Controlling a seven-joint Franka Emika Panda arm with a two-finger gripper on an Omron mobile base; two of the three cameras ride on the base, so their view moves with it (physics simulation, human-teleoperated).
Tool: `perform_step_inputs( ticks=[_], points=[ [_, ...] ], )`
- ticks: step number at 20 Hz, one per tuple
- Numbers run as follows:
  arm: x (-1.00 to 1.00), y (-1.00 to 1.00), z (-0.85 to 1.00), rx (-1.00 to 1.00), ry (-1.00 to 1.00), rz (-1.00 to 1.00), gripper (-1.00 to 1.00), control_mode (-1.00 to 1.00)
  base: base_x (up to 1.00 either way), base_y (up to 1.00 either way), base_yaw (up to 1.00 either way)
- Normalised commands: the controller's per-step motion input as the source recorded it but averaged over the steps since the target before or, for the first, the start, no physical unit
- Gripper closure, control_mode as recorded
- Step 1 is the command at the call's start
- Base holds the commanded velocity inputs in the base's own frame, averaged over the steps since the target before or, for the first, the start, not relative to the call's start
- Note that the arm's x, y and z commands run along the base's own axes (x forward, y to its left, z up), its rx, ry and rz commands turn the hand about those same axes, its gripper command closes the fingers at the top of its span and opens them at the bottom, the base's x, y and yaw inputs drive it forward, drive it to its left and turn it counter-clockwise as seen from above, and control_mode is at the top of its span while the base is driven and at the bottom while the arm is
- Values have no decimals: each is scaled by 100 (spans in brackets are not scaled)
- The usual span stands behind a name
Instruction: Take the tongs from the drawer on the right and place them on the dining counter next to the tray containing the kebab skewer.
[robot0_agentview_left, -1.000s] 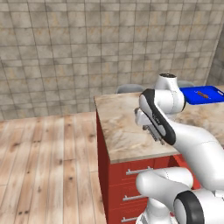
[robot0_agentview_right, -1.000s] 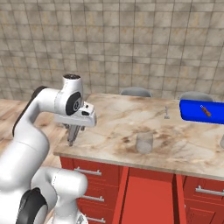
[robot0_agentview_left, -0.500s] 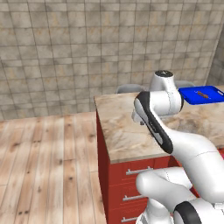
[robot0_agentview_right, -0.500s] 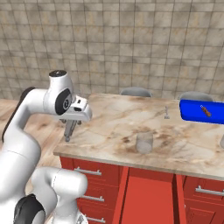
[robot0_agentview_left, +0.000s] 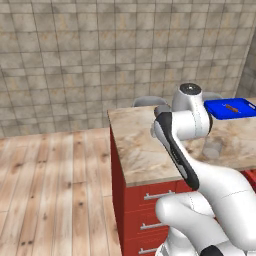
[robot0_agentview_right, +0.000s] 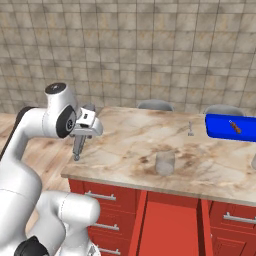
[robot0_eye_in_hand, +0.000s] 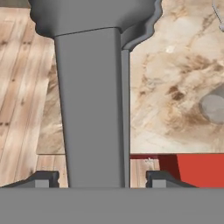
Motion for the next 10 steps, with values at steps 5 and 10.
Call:
perform_step_inputs(
  ticks=[5, 10],
  points=[
    [0, 1, 5, 0, -12, 0, 100, -100, 0, 0, 0],
    [0, 3, 8, 0, -15, 0, 100, -100, 0, 0, 0]
  ],
)
